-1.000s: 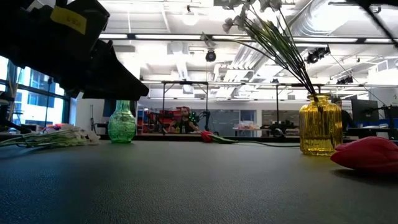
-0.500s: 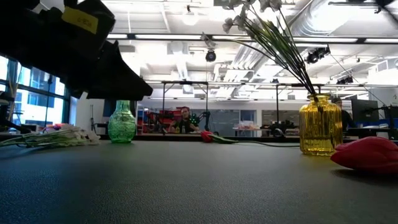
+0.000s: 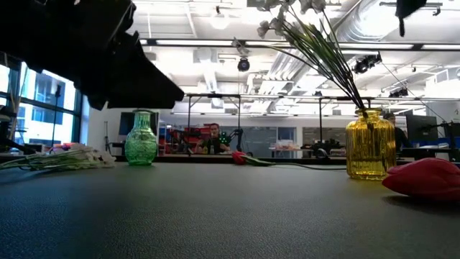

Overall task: Sort flowers into vase by color
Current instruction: Put the yellow flowers in the yellow vase

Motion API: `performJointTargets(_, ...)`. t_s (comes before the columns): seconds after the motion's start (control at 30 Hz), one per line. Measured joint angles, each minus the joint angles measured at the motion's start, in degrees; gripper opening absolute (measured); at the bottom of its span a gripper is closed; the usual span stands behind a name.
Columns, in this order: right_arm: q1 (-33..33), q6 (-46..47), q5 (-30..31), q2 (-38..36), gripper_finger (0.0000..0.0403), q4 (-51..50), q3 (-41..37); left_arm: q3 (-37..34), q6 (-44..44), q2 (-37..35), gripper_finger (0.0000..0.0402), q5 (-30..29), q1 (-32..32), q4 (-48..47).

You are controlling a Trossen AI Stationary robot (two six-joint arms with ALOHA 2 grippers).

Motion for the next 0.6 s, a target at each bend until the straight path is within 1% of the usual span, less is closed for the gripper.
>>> performJointTargets(0.17, -3.2, 0.5, -1.3, -4.2, 0.0000, -0.1, -4.9, 0.0, 1.9, 0.0, 0.0165, 0.1, 0.3, 2.8)
performJointTargets(0.4, -11.3, 6.6, -5.8, -4.9, 0.0000, -0.2, -10.5, 0.0, 2.5, 0.0, 0.0165, 0.1, 0.4, 4.1)
performJointTargets(0.6, -17.9, 10.1, -13.0, -4.9, 0.0000, -0.2, -12.0, 0.0, 1.7, 0.0, 0.0165, 0.1, 0.5, 4.2)
